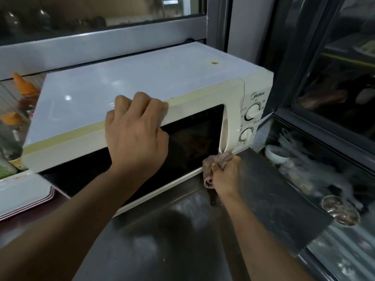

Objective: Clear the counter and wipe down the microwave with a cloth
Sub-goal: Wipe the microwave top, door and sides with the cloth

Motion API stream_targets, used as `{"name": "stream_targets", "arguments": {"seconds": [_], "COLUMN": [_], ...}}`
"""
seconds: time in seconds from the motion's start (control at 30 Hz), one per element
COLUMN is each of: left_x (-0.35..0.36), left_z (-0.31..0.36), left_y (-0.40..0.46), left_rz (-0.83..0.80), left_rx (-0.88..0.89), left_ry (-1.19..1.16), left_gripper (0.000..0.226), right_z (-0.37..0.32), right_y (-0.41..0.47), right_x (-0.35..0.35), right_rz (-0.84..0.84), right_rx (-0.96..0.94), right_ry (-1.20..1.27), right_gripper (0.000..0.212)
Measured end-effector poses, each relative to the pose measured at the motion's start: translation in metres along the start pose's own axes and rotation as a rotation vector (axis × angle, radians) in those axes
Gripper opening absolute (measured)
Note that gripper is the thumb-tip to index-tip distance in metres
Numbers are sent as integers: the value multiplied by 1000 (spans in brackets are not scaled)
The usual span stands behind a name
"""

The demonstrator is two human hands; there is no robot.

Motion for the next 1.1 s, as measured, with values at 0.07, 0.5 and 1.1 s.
{"name": "stream_targets", "arguments": {"seconds": [0.07, 0.5, 1.1], "left_x": [-6, -52, -47], "left_z": [-3, -69, -72], "left_y": [0, -36, -37], "left_rz": [-42, -139, -36], "left_rx": [25, 88, 65], "left_ry": [-66, -84, 33], "left_gripper": [40, 51, 48], "right_z": [-20, -122, -109], "right_y": [-17, -52, -31], "right_x": [2, 54, 35], "right_rz": [35, 332, 245], "right_rx": [-31, -337, -532], "right_ry": [10, -79, -412], "right_gripper": [30, 58, 47]}}
Point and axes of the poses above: each hand's wrist, its own y-axis towards the middle knuckle, its own x-axis out of the palm, z = x × y, the point moved 4 cm from there along y, towards the middle knuckle, and after that the axes turned 2 degrees about -x, right-handed, at the moved point
